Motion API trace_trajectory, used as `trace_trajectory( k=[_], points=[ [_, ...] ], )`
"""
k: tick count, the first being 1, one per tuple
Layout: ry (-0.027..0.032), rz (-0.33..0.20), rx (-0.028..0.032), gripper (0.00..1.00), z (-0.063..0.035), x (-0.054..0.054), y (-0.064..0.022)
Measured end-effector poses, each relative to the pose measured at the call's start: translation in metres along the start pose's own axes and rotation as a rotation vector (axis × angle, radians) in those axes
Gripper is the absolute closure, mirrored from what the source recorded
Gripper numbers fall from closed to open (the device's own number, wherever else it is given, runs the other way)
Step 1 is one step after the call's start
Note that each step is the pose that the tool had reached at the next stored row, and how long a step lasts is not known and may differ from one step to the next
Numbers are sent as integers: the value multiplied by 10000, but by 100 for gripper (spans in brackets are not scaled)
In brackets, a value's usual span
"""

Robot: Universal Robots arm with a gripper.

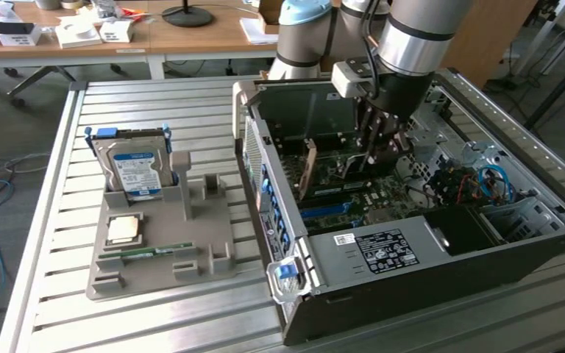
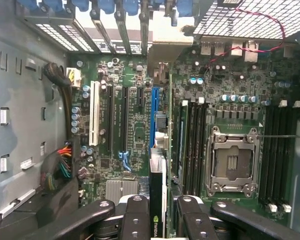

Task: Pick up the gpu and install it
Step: 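Insert the gpu into the slot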

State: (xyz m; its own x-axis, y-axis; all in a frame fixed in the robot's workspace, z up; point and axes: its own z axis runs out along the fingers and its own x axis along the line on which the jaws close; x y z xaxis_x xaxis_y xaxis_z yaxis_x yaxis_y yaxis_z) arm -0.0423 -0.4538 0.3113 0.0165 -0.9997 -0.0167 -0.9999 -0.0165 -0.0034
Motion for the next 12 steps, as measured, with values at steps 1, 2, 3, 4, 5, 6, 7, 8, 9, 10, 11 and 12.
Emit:
trace_trajectory(
  k=[1,2,3,4,5,6,7,8,9,10,11,12],
  points=[
    [-1,0,1,74,8,0,2],
    [-1,0,0,74,14,0,4],
    [-1,0,1,74,21,0,6],
    [-1,0,1,74,28,0,8],
    [-1,0,0,74,35,0,10],
    [0,0,0,74,42,1,12],
    [-1,0,0,74,49,1,14],
    [-1,0,1,74,55,1,16],
    [0,-1,0,74,60,1,17],
    [1,-1,0,74,64,1,18],
    [0,0,0,74,68,1,19],
    [0,0,0,74,73,1,20]
  ],
)
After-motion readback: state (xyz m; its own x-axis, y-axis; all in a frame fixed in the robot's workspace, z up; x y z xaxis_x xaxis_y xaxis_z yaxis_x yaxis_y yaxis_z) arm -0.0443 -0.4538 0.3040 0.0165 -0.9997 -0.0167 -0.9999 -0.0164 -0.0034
